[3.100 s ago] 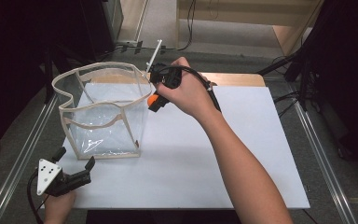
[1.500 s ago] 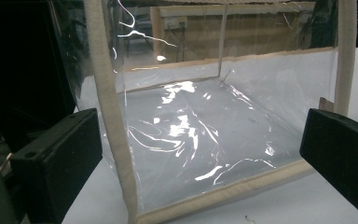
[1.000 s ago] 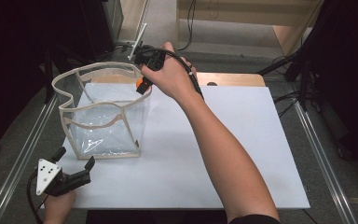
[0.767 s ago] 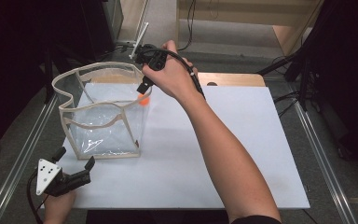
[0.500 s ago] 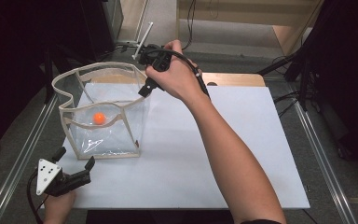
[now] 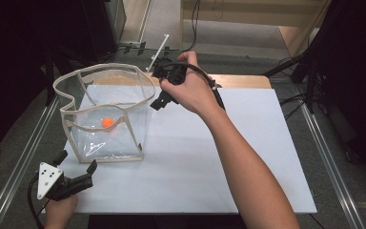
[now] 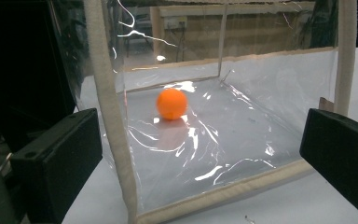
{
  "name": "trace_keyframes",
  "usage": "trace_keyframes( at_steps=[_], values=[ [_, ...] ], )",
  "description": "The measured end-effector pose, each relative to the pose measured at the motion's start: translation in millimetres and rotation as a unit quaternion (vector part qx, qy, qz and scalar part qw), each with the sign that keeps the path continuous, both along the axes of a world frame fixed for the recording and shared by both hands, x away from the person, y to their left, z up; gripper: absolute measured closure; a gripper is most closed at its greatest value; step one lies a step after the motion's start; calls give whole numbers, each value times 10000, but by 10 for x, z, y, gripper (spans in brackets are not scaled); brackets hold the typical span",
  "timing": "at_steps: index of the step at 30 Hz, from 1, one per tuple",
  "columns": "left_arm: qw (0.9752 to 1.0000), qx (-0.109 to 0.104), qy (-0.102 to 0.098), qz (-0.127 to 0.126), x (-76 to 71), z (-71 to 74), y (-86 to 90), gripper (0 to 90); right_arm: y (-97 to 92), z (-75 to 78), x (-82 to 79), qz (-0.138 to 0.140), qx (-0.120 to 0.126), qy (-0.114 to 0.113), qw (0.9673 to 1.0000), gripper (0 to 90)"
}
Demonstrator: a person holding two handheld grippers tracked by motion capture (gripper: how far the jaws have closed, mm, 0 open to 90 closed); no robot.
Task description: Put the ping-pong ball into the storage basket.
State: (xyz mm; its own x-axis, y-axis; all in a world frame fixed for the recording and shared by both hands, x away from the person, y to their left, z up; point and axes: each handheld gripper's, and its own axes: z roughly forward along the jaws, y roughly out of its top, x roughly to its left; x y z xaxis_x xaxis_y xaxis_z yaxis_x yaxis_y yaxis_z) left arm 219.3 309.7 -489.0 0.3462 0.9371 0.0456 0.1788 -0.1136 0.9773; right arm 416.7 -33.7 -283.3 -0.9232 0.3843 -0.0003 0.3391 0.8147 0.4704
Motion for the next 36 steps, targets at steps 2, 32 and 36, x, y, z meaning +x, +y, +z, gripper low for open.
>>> trace_keyframes(
  at_steps=[2,32,36],
  values=[
    [10000,5,-3,0,0,0,-2,0,-22,-27,-18,2,9,-2,10000,0],
    [10000,22,6,2,-2,0,1,0,-359,-452,-297,-107,77,81,9999,0],
    [10000,22,4,7,-1,-1,-1,0,-425,-547,-348,-116,76,82,9999,0]
  ],
)
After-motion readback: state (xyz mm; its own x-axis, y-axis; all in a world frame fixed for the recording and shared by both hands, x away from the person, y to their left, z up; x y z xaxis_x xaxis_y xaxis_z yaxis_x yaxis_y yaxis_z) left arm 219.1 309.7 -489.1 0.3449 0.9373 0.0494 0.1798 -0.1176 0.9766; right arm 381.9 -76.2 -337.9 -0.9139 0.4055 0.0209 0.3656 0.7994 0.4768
